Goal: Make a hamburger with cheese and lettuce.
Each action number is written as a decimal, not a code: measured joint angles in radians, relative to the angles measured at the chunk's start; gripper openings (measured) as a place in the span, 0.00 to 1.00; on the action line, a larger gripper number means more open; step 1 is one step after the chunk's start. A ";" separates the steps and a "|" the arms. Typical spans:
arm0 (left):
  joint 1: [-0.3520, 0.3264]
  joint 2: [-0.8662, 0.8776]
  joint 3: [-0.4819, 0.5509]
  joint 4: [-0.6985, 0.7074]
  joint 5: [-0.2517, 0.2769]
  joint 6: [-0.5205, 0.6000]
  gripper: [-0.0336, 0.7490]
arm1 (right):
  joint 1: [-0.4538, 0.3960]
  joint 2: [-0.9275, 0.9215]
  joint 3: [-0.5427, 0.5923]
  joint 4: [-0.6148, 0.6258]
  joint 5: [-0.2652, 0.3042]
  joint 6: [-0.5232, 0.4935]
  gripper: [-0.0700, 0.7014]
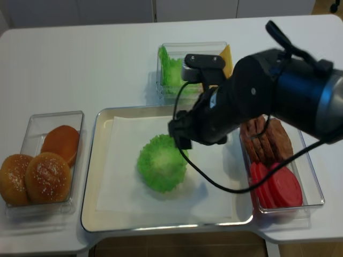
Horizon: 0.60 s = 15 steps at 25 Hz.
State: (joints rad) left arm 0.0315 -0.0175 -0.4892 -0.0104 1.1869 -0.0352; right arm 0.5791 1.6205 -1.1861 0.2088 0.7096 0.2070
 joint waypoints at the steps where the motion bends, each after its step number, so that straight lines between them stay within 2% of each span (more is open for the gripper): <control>1: 0.000 0.000 0.000 0.000 0.000 0.000 0.51 | 0.000 -0.015 0.000 -0.058 0.036 0.013 0.73; 3: 0.000 0.000 0.000 0.000 0.000 0.000 0.51 | -0.009 -0.047 0.000 -0.128 0.088 0.023 0.72; 6: 0.000 0.000 0.000 0.000 0.000 0.000 0.51 | -0.064 -0.099 0.000 -0.154 0.138 0.021 0.70; 11: 0.000 0.000 0.000 0.000 0.000 0.000 0.51 | -0.261 -0.175 0.000 -0.167 0.203 -0.037 0.69; 15: 0.000 0.000 0.000 0.000 0.000 0.000 0.51 | -0.442 -0.220 0.000 -0.171 0.231 -0.073 0.69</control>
State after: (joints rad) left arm 0.0315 -0.0175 -0.4892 -0.0104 1.1869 -0.0352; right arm 0.1369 1.4001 -1.1861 0.0376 0.9405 0.1337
